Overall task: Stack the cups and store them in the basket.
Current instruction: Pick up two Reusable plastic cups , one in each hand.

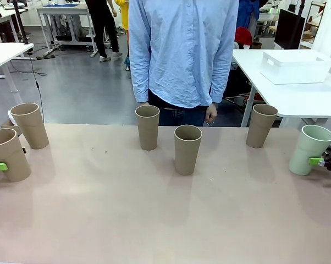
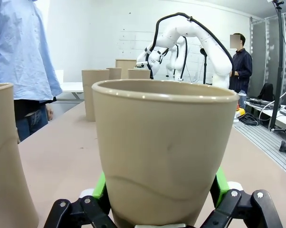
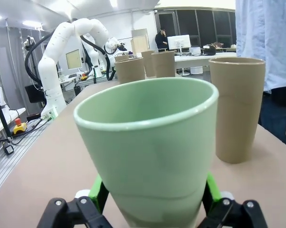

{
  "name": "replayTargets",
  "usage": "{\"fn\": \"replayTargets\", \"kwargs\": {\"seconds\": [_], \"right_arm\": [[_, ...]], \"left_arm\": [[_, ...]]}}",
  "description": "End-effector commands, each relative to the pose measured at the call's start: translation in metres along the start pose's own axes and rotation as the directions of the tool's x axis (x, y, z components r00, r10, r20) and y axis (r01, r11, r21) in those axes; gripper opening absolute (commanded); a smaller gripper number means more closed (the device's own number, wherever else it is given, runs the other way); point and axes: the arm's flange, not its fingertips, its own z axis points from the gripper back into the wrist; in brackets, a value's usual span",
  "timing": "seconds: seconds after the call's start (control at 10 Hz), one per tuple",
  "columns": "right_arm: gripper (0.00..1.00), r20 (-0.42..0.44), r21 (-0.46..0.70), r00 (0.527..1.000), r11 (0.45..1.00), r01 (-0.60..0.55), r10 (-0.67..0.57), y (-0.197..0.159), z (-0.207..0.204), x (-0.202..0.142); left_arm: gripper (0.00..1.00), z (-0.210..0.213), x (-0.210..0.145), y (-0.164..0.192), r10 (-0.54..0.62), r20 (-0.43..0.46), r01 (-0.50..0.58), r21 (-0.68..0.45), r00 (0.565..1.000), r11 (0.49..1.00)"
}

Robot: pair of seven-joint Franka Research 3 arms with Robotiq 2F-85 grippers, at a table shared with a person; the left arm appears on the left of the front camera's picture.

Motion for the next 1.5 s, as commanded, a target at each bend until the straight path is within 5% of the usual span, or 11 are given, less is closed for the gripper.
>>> {"fn": "replayTargets", "kwargs": {"seconds": [0.0,0.7,0.8,1.0,1.2,1.3,1.4], "right_arm": [[1.00,-0.012,0.026,0.999,0.999,0.036,-0.036,0.0030,-0.0039,0.0064],[1.00,0.008,0.047,0.998,0.997,0.063,-0.064,0.0041,-0.0099,0.0061],[0.80,0.009,0.027,0.999,0.999,0.047,-0.047,0.0040,-0.0103,0.0055],[0.80,0.016,0.018,1.000,1.000,0.022,-0.022,0.0037,-0.0096,0.0045],[0.69,0.024,0.012,1.000,1.000,-0.002,0.002,0.0040,-0.0105,0.0027],[0.55,0.029,0.013,0.999,1.000,-0.016,0.015,0.0051,-0.0094,0.0015],[0.55,0.011,0.029,0.999,0.999,-0.034,0.034,0.0077,-0.0070,-0.0012]], "left_arm": [[1.00,-0.0124,0.0047,-0.0047,-0.007,0.004,0.007,0.022,1.000,1.000],[1.00,-0.0155,-0.0001,-0.0048,-0.005,-0.019,0.006,0.016,1.000,1.000],[0.93,-0.0159,-0.0006,-0.0054,-0.017,-0.018,0.017,0.015,1.000,1.000],[0.75,-0.0162,-0.0013,-0.0048,-0.020,-0.016,0.020,0.021,1.000,1.000],[0.56,-0.0160,-0.0013,-0.0043,-0.033,-0.023,0.034,0.021,0.999,0.999],[0.44,-0.0160,-0.0014,-0.0047,-0.047,-0.027,0.047,0.014,0.999,0.999],[0.37,-0.0137,-0.0020,-0.0025,-0.045,0.006,0.045,-0.008,0.999,0.999]]}}
